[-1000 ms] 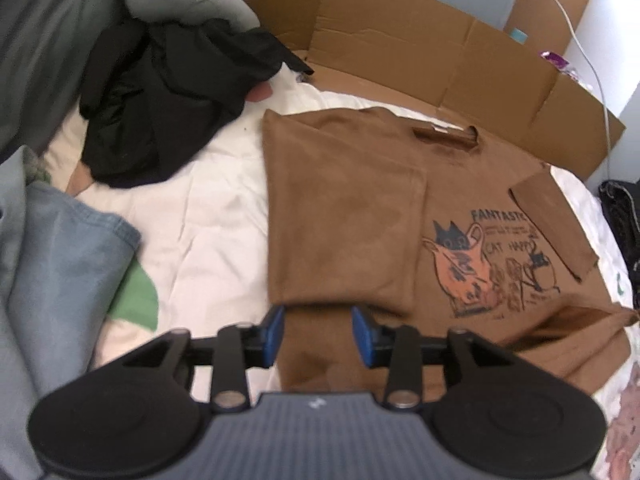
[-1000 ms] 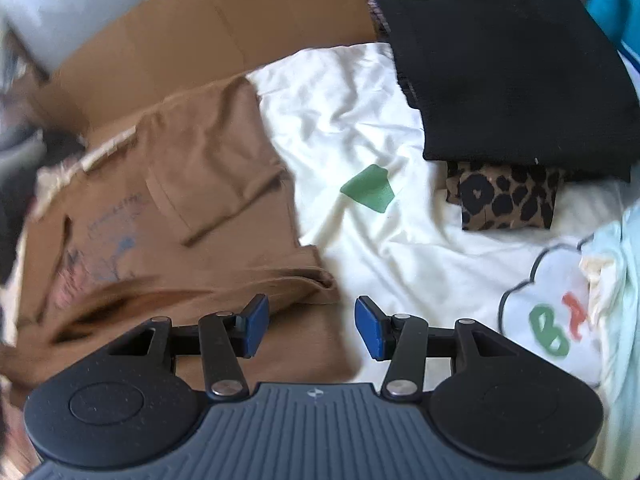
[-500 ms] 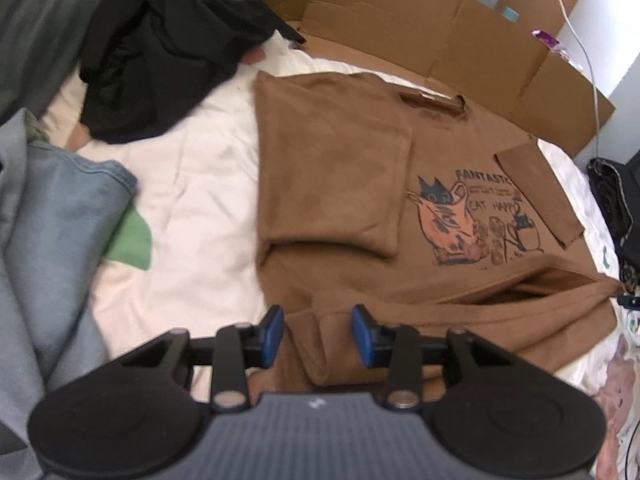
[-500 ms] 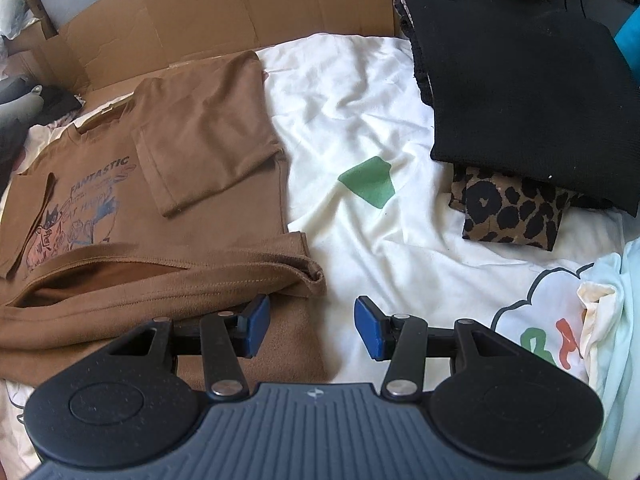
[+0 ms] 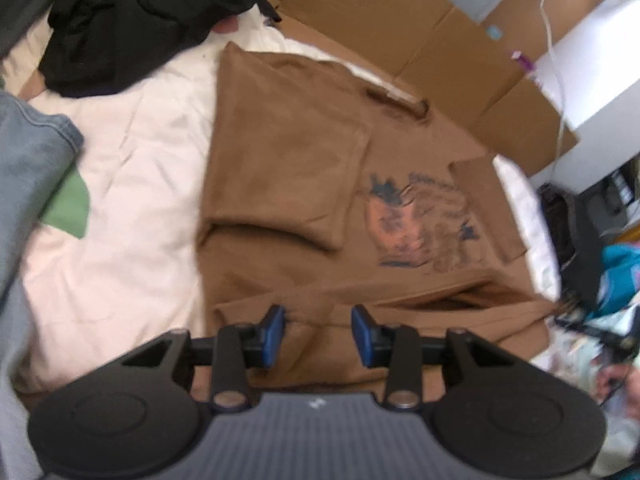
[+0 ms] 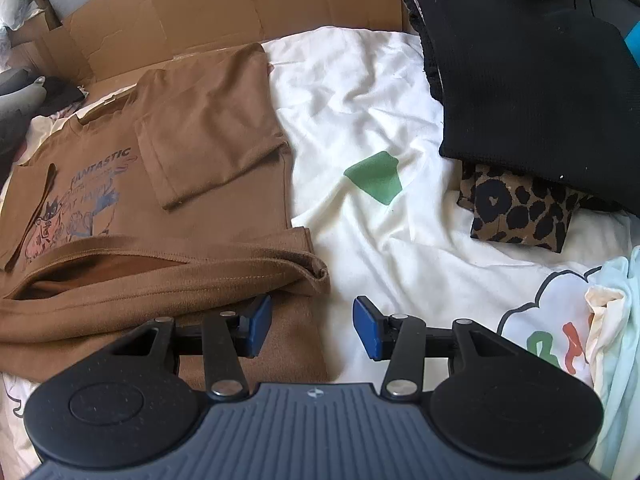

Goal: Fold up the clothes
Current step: 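Grasp the folded hem edge with the left tool, then lift the hem with both tools and fold it over toward the collar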

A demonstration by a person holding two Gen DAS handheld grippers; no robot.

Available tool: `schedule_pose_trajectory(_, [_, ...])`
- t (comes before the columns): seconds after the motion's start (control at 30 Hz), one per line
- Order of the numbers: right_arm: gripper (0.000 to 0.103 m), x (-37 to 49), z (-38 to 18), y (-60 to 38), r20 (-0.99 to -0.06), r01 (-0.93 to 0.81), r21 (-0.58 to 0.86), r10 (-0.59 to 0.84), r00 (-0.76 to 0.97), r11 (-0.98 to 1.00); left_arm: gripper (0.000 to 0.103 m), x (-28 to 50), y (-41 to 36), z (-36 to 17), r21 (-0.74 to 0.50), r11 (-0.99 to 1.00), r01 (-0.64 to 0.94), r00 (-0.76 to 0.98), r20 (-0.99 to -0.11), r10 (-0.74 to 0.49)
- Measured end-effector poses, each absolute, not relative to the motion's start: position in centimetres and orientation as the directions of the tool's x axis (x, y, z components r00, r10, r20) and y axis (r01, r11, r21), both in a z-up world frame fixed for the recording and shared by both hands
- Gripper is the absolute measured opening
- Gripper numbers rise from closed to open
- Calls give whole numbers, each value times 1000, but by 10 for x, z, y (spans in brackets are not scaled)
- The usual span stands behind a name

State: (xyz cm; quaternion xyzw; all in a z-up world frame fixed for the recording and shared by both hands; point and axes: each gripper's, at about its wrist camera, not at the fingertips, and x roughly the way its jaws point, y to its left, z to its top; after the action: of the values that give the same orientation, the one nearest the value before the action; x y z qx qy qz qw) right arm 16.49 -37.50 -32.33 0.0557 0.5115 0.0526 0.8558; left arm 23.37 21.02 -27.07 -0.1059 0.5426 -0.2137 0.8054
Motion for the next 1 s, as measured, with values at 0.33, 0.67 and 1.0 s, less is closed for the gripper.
schedule_pose_trajectory(0.33, [53,176,-323,-380,-861,-75,119,140,489,990,31,243,229,-298,-498,853,157,260,-812,-523])
schedule_pose_trajectory(0.67, [36,181,-323,-371,-853,-173,104,177,491,979,9,244,230,-306,-531,837,132,244,-801,-547])
schedule_pose_trajectory(1.0, [3,182,-315,-367,-822,-219,61,173,543,974,3,245,230,-288,-503,854,136,286,-805,-520])
